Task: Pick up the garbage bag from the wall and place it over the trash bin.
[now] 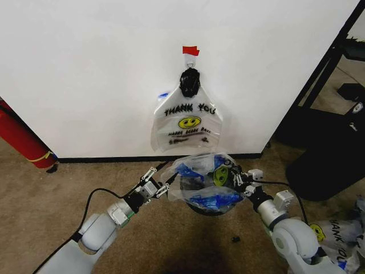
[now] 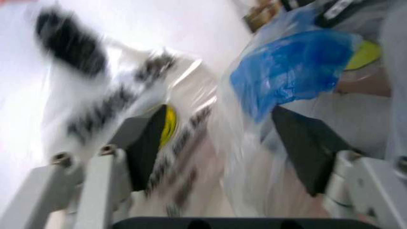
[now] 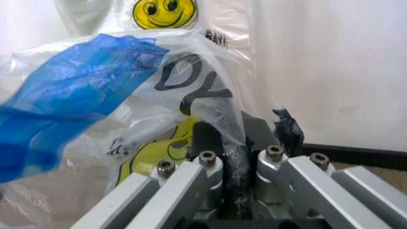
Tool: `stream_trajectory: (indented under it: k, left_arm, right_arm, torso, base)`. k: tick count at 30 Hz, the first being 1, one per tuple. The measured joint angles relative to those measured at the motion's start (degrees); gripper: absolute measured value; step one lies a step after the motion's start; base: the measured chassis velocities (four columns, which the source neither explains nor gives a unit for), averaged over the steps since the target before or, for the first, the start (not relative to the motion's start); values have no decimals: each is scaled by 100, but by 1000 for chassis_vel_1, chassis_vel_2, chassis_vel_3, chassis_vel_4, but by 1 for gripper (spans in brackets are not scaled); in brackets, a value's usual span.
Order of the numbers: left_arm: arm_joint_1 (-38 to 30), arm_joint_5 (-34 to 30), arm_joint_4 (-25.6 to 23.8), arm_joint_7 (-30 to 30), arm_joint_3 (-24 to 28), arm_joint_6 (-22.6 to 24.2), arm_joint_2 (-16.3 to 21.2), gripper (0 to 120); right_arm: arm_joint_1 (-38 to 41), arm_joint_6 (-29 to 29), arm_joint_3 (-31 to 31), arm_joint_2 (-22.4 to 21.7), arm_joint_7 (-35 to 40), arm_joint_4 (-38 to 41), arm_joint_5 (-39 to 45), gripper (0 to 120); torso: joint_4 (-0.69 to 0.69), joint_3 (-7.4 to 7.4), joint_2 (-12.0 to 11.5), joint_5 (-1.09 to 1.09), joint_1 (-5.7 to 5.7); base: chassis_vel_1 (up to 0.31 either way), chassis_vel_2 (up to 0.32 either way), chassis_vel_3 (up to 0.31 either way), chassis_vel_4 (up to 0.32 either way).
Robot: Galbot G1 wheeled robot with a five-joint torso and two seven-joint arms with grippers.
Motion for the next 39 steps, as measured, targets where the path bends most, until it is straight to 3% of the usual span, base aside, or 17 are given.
stream_trajectory:
  k: [7, 17, 30, 39]
  left_arm:
    - [-400, 656, 77, 988, 137, -381, -38, 97]
    - [-1051, 954, 224, 910, 521, -325, -16, 98]
    - [-1065, 1158, 349, 1014, 608, -363, -87, 53]
    - [-852, 463, 237, 942, 591, -285, 6, 18]
  right_arm:
    - [7, 34, 3, -63, -31, 95, -345, 1]
    - [-1, 358, -48, -70, -252, 169, -1495, 1]
    - [38, 338, -158, -51, -204, 279, -1576, 1]
    - [-8, 290, -162, -46, -185, 336, -1467, 1]
  torso:
    - [0, 0, 0, 0, 0]
    - [0, 0, 0, 1, 0]
    - [0, 0, 0, 0, 0]
    - [0, 0, 0, 0, 0]
  base:
    - [0, 0, 0, 0]
    - [0, 0, 0, 0]
    - [0, 0, 0, 0]
    - [0, 0, 0, 0]
